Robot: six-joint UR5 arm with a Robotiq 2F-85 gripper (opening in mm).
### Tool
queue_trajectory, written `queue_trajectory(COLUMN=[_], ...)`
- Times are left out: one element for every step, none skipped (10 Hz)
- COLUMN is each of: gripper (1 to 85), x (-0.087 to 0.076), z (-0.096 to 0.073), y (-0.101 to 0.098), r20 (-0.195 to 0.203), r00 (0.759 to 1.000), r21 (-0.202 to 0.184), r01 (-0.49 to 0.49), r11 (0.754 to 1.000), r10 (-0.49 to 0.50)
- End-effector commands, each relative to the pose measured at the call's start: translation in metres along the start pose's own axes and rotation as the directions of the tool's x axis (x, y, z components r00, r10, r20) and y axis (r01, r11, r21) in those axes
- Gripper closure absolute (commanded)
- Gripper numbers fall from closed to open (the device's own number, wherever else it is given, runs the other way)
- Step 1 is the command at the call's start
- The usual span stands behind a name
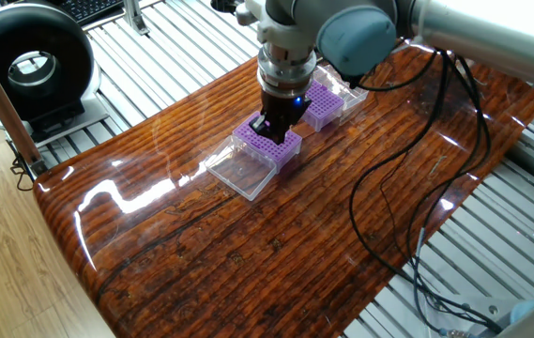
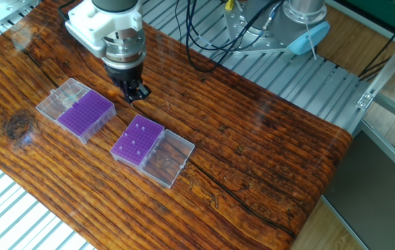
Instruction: Transfer all small pipette tips from one holder to another
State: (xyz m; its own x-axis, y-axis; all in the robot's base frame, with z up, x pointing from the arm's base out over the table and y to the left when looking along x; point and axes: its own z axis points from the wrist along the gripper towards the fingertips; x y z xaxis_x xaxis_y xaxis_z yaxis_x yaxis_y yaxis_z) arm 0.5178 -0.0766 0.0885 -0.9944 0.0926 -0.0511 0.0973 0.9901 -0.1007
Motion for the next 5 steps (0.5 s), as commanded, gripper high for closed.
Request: queue_trajectory(gripper=[84.3,84.3,84.3,84.3,84.3], x=[-0.004,-0.004,-0.002,0.0,-0.004], z=[-0.001,-0.001,-0.001,-0.001,-0.002], y=[-0.006,-0.009,-0.009,-0.009,-0.021], r20=[0.014,0.013,0.006,-0.002,-0.011], r00=[0.999,1.0,1.0,1.0,0.999], r21=[0.018,0.032,0.031,0.032,0.026], r01=[-0.035,-0.01,0.011,0.026,0.051], r11=[0.999,0.999,0.999,0.999,0.998], r10=[0.035,0.01,-0.011,-0.026,-0.05])
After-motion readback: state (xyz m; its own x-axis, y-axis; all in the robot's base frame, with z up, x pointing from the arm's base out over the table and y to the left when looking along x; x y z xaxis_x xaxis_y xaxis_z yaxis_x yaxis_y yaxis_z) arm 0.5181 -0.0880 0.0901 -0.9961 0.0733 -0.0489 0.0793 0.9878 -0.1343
